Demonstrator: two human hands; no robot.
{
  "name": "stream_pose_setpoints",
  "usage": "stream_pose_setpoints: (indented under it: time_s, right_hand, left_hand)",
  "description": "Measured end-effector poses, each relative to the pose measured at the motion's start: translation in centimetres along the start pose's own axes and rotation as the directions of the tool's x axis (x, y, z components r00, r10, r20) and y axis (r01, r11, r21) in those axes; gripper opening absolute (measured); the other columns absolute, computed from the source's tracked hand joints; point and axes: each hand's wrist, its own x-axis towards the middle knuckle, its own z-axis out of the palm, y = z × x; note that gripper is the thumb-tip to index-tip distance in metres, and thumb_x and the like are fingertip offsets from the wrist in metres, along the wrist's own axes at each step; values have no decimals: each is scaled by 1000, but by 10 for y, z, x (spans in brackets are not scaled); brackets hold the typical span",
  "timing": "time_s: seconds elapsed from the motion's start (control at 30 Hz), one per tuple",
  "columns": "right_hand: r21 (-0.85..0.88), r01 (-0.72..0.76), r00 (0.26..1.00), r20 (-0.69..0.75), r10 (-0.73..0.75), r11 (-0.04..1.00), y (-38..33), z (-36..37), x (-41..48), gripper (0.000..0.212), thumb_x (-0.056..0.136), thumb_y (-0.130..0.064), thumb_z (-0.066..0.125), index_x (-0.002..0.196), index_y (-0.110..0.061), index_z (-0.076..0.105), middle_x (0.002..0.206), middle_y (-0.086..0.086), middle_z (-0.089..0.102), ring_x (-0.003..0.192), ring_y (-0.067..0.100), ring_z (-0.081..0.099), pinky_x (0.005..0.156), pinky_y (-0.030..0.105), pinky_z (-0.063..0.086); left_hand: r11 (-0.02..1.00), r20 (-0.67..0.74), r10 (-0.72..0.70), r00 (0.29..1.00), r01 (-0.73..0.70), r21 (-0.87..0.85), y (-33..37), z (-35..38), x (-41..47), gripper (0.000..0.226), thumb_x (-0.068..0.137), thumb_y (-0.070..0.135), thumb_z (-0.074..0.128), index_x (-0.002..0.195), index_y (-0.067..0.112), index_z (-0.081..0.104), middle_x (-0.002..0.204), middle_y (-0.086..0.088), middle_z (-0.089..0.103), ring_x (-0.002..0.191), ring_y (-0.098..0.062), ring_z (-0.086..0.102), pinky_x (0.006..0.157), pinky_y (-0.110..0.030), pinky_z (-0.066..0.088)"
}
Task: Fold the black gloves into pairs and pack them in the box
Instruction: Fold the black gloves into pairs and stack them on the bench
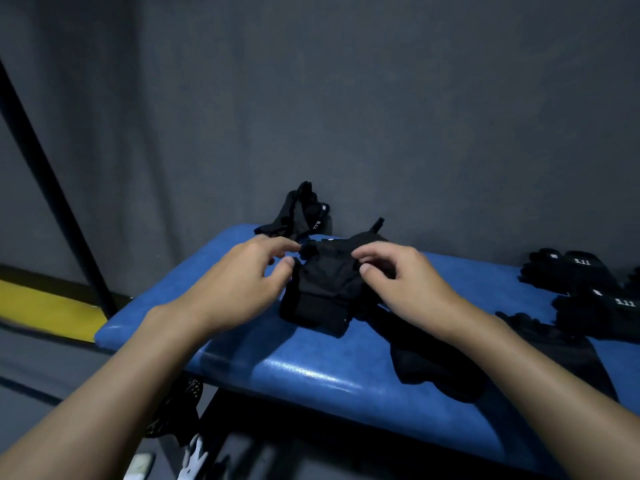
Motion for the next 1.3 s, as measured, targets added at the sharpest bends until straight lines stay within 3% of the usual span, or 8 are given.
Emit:
stream_pose_setpoints:
  time_s: [0.13,0.33,0.47,0.57,0.77,1.0,1.13,1.3]
  right_hand:
    - [-190,-37,991,117,60,981,-2,-1,-9,28,97,-35,52,123,-42,59,122,-23,61,123,6,49,113,34,23]
    - [-197,-40,986,151,70,980,-3,1,-7,33,96,-38,54,128,-39,59,133,-22,58,131,5,44,111,29,19]
    - [-1,-15,997,81,15,1000,-2,-1,-8,38,93,-28,60,130,-33,60,130,-17,60,127,5,50,113,36,34]
    - [179,14,999,-39,-7,984,-5,-7,-11,39,89,-13,66,126,-23,63,119,-12,66,111,2,61,98,21,46]
    - [459,32,985,-164,50,888,-6,-18,-21,39,84,-5,73,117,-22,63,105,-6,72,92,6,71,75,17,53]
    - [586,-12,972,-183,147,810,1,-35,-35,42,85,3,70,119,-19,59,108,12,71,88,19,74,72,27,59]
    - [522,-12,969,-206,140,853,11,-49,-47,44,85,6,66,119,-21,60,116,2,67,86,13,72,72,26,58]
    - [555,-47,975,-153,158,831,20,-54,-57,60,87,19,44,123,-29,52,111,1,61,81,28,71,88,44,57]
  left_hand:
    - [997,123,-54,991,47,57,-5,6,1,37,100,39,43,137,41,51,129,11,62,121,-9,55,100,-30,42]
    - [997,153,-44,987,34,72,-2,12,2,36,101,37,45,135,33,56,131,17,59,123,-10,53,107,-38,41]
    - [997,33,44,998,-42,-59,2,12,4,37,100,29,51,135,21,58,131,20,51,117,-1,52,96,-13,38]
    - [969,-110,103,989,-125,-215,8,11,4,37,96,23,60,133,19,60,127,21,50,109,-3,57,96,-23,48]
    - [893,-214,143,966,-219,-392,23,21,3,46,88,7,71,128,25,60,127,16,48,95,-13,62,74,-19,52]
    - [893,-206,212,955,-275,-357,48,37,6,44,87,5,71,127,21,61,124,18,48,84,-14,57,72,-18,49]
    - [919,-185,251,950,-294,-262,64,46,8,36,91,18,64,127,22,62,121,11,47,106,-7,53,84,-13,42]
    - [917,-65,356,932,-362,-169,88,61,11,39,89,32,50,126,32,61,109,16,56,107,-7,54,97,-41,45]
